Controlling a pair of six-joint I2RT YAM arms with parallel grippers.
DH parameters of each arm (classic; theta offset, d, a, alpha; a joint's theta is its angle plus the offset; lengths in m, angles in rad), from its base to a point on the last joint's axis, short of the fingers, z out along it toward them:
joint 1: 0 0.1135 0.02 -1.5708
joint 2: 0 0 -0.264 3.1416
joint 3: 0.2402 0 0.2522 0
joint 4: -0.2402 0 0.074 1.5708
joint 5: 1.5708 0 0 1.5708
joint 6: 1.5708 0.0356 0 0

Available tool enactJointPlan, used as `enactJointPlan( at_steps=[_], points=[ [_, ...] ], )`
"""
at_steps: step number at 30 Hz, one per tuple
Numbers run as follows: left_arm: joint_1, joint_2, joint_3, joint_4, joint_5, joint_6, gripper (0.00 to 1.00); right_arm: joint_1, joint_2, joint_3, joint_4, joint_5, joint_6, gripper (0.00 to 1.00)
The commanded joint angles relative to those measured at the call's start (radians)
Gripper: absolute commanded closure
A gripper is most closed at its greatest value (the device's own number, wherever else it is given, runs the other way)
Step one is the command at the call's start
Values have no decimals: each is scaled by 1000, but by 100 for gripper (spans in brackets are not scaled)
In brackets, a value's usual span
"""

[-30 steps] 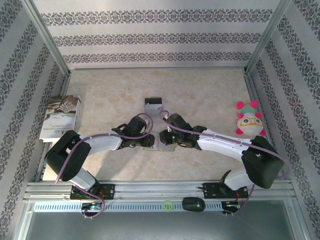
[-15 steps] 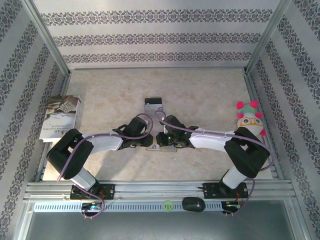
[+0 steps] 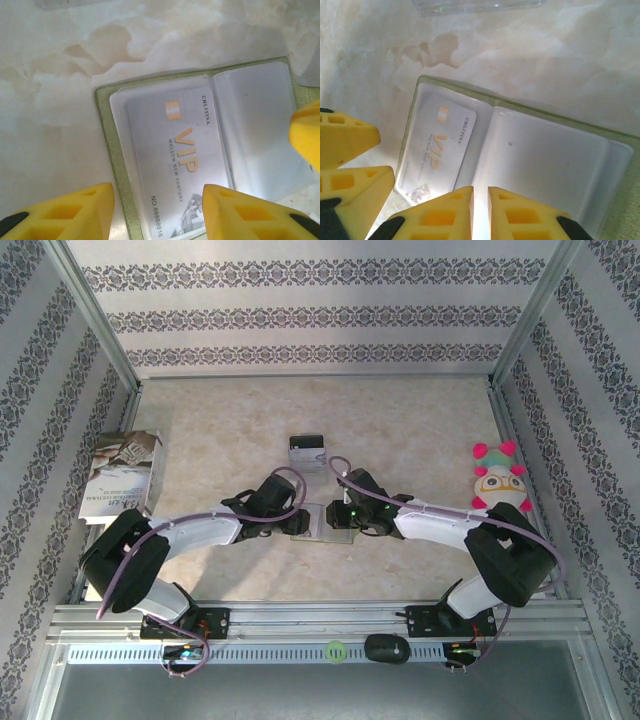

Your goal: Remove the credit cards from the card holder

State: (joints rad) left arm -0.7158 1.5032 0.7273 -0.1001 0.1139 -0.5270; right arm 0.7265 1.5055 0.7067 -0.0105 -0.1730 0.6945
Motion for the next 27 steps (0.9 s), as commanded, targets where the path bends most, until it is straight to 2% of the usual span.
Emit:
enactJointPlan(
  at_steps=[1,7,14,22,27],
  points=[
    [-25,43,39,-98,-84,64,46,-11,-35,-13,0,18,2,83],
    [-48,72,40,-81,-84,56,42,-17,-53,-26,0,15,-3,83],
    [-74,113,66,-79,-101,68,44,-16,-52,-27,2,7,-13,83],
    [-89,159,57,-87,-94,60,62,3,-35,-19,7,-14,-33,83],
    [-90,152,35,-75,-76,33,69,30,31,5,35,-58,-34,84]
  ],
)
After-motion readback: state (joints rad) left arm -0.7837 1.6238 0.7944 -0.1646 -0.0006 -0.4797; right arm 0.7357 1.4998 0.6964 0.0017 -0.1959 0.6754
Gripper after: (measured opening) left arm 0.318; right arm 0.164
